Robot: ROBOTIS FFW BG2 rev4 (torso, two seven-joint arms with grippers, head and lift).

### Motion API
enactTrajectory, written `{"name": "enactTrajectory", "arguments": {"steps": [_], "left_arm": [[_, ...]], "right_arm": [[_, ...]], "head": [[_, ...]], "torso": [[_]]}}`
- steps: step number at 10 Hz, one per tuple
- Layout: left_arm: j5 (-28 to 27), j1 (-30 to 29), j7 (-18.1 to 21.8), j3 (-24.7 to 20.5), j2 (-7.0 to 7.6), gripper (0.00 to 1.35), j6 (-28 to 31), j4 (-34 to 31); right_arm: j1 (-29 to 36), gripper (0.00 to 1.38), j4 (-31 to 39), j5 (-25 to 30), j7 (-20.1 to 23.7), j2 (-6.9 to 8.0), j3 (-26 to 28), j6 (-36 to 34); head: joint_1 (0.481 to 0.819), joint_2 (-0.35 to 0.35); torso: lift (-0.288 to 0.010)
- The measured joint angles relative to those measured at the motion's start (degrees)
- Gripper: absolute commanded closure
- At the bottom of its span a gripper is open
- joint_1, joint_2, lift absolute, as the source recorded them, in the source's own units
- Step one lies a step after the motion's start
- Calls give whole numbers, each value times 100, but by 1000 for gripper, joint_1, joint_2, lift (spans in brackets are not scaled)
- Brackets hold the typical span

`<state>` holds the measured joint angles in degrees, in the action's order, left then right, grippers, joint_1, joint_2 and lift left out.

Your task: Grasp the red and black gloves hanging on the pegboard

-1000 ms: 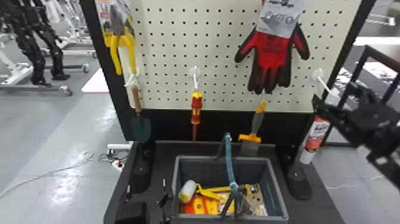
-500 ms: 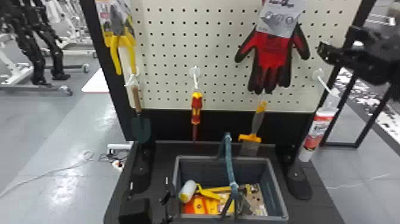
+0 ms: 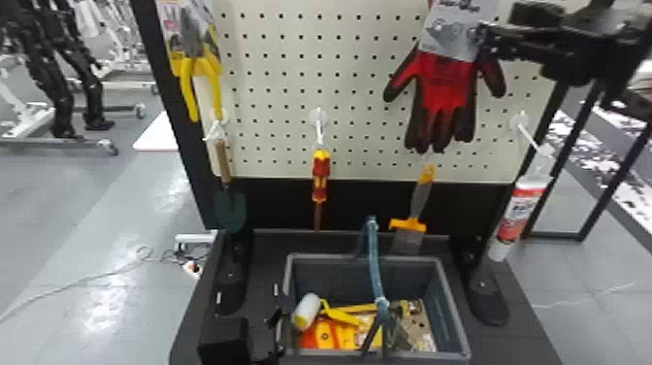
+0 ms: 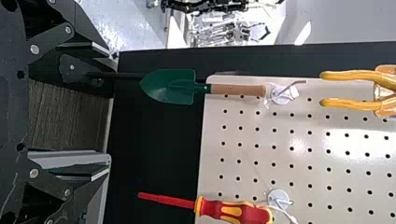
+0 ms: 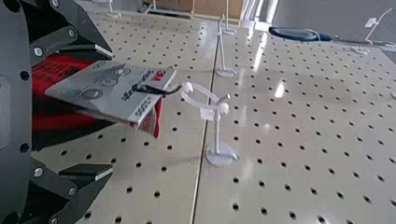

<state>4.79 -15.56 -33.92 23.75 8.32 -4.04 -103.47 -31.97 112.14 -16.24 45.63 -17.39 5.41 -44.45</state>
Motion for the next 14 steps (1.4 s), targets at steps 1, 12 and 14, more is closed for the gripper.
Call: {"name": "enactTrajectory", "arguments": {"steps": [1,12,14], "left_arm": [[12,23,0,13,11,394,0,12],[48,96,5,18,61,394,-53,46],[48,97,3,19,70,394,-53,46]], "right_arm": [[-118,410,-170,-10,76,13,-162,5],[-380,1288,-801,-170,236,333,-506,279],[-370,1289,-811,-186,236,360,-485,279]], "head": [[549,0],[549,0],[549,0]], "torso": [[-100],[-100],[-100]]}}
